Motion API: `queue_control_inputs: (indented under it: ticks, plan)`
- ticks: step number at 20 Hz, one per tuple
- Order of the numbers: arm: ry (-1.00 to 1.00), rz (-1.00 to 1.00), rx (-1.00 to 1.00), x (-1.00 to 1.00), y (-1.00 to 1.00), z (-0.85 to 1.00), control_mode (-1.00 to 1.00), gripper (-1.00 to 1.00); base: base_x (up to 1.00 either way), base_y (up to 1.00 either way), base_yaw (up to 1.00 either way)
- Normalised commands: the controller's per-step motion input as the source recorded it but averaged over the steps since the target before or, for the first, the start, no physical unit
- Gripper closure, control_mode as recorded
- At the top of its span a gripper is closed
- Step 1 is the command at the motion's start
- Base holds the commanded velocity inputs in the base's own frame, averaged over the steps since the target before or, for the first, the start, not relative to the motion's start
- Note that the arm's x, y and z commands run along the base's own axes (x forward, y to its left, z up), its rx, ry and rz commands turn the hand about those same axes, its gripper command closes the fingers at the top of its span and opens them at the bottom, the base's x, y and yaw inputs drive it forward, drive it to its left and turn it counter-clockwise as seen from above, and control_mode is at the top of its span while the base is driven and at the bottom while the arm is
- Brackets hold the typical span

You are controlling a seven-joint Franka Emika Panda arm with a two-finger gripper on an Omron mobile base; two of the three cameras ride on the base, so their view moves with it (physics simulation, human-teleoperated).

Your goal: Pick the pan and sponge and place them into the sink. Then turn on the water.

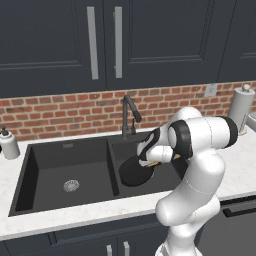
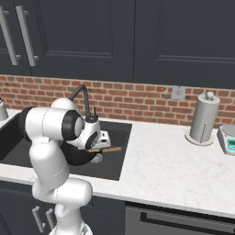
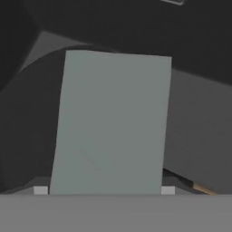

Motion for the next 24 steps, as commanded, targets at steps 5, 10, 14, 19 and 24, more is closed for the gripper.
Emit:
queue_control_inputs:
  ticks: [5,10,14,19,24]
  plan:
    - [0.0,0.02,0.0,0.0,0.0,0.0,-1.0,-1.0,0.0,0.0,0.0]
    - [0.0,0.02,0.01,0.0,-0.01,0.0,-1.0,-1.0,0.0,0.0,0.0]
    - [-0.02,0.0,0.02,0.0,0.0,0.02,-1.0,-1.0,0.0,0.0,0.0]
    - [-0.04,0.0,0.03,0.0,0.0,0.16,-1.0,-1.0,0.0,0.0,0.0]
    - [-0.12,0.0,0.17,-0.03,0.0,0.4,-1.0,-1.0,0.0,0.0,0.0]
